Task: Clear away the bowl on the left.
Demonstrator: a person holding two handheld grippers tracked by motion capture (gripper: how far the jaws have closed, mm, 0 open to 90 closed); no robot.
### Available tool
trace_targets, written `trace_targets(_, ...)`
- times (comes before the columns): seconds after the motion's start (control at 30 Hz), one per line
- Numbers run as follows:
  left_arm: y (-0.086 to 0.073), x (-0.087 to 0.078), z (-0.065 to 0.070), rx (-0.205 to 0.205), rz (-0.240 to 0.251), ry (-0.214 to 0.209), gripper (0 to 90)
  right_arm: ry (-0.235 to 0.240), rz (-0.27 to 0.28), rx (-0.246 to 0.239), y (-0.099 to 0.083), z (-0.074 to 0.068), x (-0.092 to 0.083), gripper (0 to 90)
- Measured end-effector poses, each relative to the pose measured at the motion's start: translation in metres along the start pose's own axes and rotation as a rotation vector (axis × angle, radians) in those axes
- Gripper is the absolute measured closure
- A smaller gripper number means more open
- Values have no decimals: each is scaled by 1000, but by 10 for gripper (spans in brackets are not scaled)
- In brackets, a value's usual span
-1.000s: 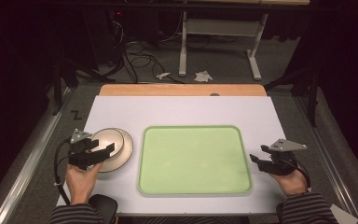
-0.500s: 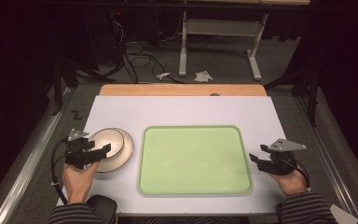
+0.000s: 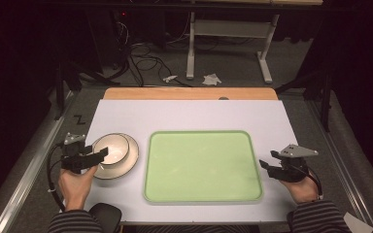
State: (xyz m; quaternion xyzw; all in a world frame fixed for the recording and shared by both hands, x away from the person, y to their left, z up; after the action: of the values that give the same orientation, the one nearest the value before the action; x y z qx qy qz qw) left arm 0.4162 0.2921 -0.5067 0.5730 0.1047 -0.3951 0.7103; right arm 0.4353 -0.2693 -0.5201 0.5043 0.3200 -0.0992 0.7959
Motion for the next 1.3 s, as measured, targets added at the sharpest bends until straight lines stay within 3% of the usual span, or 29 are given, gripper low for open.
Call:
trace_targets(0.13,3,-1,-8,-16,7,20,401,-7,14,9,1,2,-2,440)
trace_targets(0.33,5,5,-13,-33,2,18,416,-3,2,10,0,2,1,441)
trace_targets(0.4,6,8,-14,-30,-6,17,458,-4,0,9,0,1,1,441)
trace_targets(0.6,3,19,-20,-49,-71,40,450,-1,3,-1,0,0,-1,442)
trace_targets(0.67,1,23,-23,-41,-97,66,477,2,1,4,0,-1,-1,443)
trace_targets(0.9,-2,29,-31,-72,-124,76,519,0,2,-7,0,-1,-1,444)
trace_targets(1.03,-4,33,-31,-79,-148,70,558,0,0,-10,-1,-1,-1,444)
trace_targets(1.1,-5,36,-31,-96,-152,37,588,0,0,-14,-1,-1,-1,445)
trace_targets(1.3,-8,41,-30,-96,-190,30,619,-2,7,-14,-1,0,-1,443)
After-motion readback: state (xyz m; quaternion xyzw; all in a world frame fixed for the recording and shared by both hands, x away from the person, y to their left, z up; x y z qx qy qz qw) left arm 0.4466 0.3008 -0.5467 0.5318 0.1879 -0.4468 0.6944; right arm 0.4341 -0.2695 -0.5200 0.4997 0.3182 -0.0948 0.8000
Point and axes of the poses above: each handheld gripper's, and its own axes: x roughly forward along the jaws, y roughly out of its top, z roughly to its right, the point moved 9 cm from there along x, roughly forward along the jaws, and after that the axes turned 15 degrees about -y, right-handed, at the moved point
